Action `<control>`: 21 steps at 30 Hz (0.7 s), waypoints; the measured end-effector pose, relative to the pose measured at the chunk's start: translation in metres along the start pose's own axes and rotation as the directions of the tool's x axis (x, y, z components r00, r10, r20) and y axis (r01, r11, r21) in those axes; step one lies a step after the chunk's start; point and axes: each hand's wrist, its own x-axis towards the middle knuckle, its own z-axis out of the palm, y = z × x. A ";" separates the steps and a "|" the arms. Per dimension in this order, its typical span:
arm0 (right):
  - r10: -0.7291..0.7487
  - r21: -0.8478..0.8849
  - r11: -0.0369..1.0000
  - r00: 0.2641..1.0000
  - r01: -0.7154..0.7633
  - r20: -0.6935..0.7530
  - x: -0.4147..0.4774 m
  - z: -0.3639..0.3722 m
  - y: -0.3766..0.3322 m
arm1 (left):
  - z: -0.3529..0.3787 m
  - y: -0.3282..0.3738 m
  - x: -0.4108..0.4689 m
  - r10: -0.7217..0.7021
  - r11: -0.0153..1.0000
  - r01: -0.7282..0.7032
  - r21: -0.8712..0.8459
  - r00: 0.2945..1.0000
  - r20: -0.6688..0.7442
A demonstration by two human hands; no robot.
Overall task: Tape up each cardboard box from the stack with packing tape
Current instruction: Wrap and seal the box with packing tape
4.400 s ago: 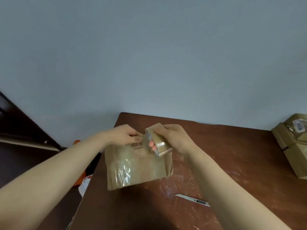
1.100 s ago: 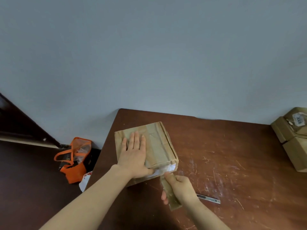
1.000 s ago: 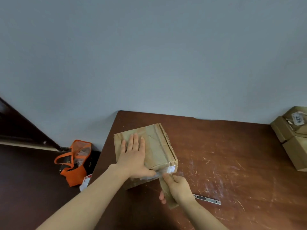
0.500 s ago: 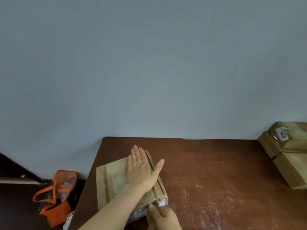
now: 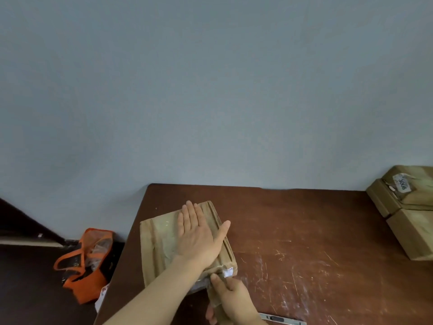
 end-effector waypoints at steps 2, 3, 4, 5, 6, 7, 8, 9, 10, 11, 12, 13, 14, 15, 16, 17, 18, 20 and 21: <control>-0.021 0.030 0.999 1.000 0.021 0.001 0.000 0.002 -0.002 | 0.003 -0.003 -0.001 0.000 1.000 0.001 0.028 0.999 -0.037; -0.028 0.041 0.999 0.999 0.027 0.019 0.002 0.004 -0.003 | 0.004 -0.005 0.000 0.009 0.999 -0.007 0.037 0.999 -0.043; -0.023 0.033 0.999 0.999 0.022 0.036 0.002 0.004 -0.003 | 0.006 -0.006 -0.002 0.019 0.999 -0.018 0.039 0.999 -0.034; -0.029 0.019 0.999 0.998 0.028 0.057 0.001 0.004 -0.002 | 0.007 -0.008 -0.003 0.033 0.998 -0.032 0.047 0.999 -0.030; -0.031 0.045 0.999 0.995 0.027 0.093 -0.002 0.004 -0.002 | 0.007 -0.010 -0.002 0.055 0.997 -0.053 0.058 0.998 -0.032; -0.022 0.111 0.994 0.991 0.007 0.131 -0.005 0.005 -0.003 | 0.008 -0.013 -0.002 0.077 0.995 -0.075 0.069 0.997 -0.031; -0.013 0.154 0.988 0.985 -0.014 0.174 -0.007 0.006 -0.003 | 0.008 -0.015 -0.004 0.092 0.994 -0.090 0.066 0.995 -0.029; -0.013 0.175 0.984 0.978 -0.024 0.208 -0.010 0.007 -0.005 | 0.008 -0.017 -0.005 0.107 0.992 -0.105 0.071 0.994 -0.031; -0.014 0.158 0.987 0.974 -0.023 0.225 -0.012 0.008 -0.005 | 0.008 -0.019 -0.007 0.123 0.990 -0.121 0.078 0.992 -0.033; -0.017 0.149 0.989 0.970 -0.020 0.242 -0.014 0.010 -0.005 | 0.006 -0.019 -0.008 0.137 0.988 -0.135 0.071 0.990 -0.028; -0.027 0.131 0.991 0.971 -0.004 0.236 -0.015 0.010 -0.003 | 0.003 -0.020 -0.009 0.149 0.988 -0.149 0.032 0.989 -0.014; -0.027 0.123 0.992 0.974 -0.001 0.224 -0.017 0.010 -0.003 | -0.001 -0.021 -0.012 0.161 0.985 -0.161 -0.055 0.987 -0.001; -0.029 0.069 0.998 0.981 0.015 0.194 -0.020 0.007 -0.002 | -0.004 -0.023 -0.014 0.166 0.968 -0.164 -0.191 0.986 -0.007; -0.034 0.003 0.999 0.986 0.034 0.163 -0.023 0.001 0.001 | -0.006 -0.025 -0.020 0.148 0.923 -0.157 -0.350 0.988 -0.053; -0.061 -0.040 0.997 0.989 0.067 0.135 -0.027 -0.008 0.007 | -0.007 -0.028 -0.027 0.104 0.855 -0.149 -0.497 0.988 -0.118; -0.098 -0.044 0.994 0.992 0.102 0.085 -0.028 -0.018 0.013 | -0.007 -0.031 -0.035 0.033 0.780 -0.144 -0.610 0.981 -0.190; -0.136 -0.064 0.989 0.991 0.136 0.011 -0.028 -0.030 0.023 | -0.008 -0.034 -0.047 -0.053 0.719 -0.146 -0.679 0.963 -0.263; -0.222 -0.211 0.960 0.958 0.183 -0.181 -0.023 -0.052 0.044 | -0.006 -0.038 -0.075 -0.169 0.665 -0.176 -0.726 0.912 -0.375; -0.276 -0.360 0.915 0.932 0.180 -0.236 -0.020 -0.063 0.054 | -0.004 -0.039 -0.088 -0.206 0.638 -0.184 -0.748 0.895 -0.396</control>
